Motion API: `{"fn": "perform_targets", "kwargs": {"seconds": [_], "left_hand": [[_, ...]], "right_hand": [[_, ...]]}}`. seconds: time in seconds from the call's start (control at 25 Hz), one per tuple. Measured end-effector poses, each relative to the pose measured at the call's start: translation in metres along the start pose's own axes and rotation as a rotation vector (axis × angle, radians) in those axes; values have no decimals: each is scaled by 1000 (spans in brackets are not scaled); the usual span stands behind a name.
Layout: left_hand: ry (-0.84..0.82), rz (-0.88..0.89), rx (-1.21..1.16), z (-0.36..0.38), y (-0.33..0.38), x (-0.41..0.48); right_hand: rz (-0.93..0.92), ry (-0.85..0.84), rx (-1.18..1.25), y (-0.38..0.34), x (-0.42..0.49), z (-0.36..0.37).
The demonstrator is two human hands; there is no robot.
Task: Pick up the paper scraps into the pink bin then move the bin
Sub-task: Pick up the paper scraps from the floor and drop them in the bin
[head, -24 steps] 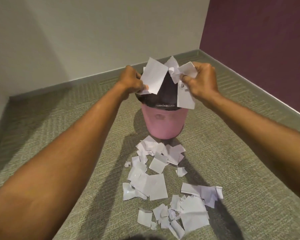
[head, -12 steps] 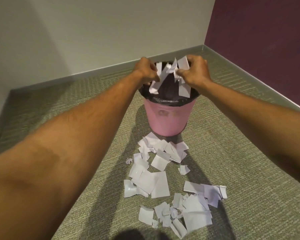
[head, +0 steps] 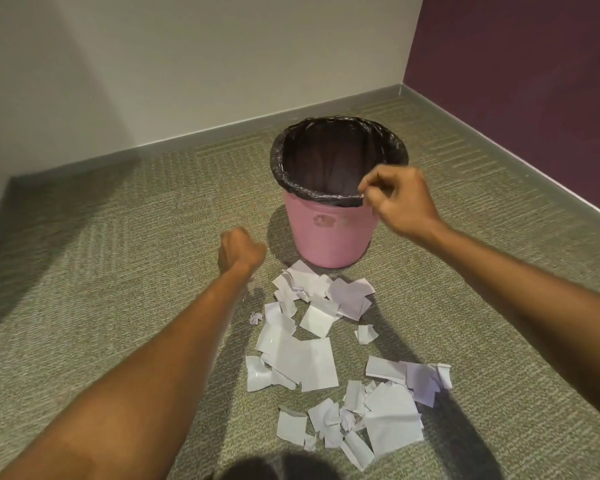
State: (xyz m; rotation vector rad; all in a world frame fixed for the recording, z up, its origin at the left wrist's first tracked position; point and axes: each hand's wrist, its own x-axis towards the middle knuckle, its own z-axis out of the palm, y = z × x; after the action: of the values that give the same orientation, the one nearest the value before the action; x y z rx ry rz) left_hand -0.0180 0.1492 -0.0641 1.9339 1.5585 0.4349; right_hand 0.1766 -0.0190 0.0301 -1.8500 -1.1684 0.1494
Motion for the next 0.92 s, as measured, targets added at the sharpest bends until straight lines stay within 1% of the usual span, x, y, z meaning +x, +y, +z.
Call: {"fn": "perform_targets", "kwargs": {"seconds": [0.08, 0.2, 0.36, 0.48, 0.6, 0.72, 0.84, 0.92], "left_hand": [[-148, 40, 208, 18, -38, -8], [-375, 189, 408, 43, -70, -23], [-556, 343, 594, 79, -73, -30], [-610, 471, 707, 103, -60, -25], [-627, 535, 764, 118, -49, -22], [-628, 517, 821, 129, -48, -22], [-683, 450, 827, 138, -57, -25], [-681, 423, 750, 142, -62, -28]], "right_hand": [[38, -118, -106, 16, -27, 16], [197, -362, -246, 59, -53, 42], [278, -769, -518, 115, -73, 78], [306, -932, -642, 137, -75, 104], [297, -1009, -750, 145, -72, 122], [269, -1024, -756, 152, -74, 135], [161, -1033, -780, 159, -82, 142], [64, -961, -803, 158, -90, 141]]}}
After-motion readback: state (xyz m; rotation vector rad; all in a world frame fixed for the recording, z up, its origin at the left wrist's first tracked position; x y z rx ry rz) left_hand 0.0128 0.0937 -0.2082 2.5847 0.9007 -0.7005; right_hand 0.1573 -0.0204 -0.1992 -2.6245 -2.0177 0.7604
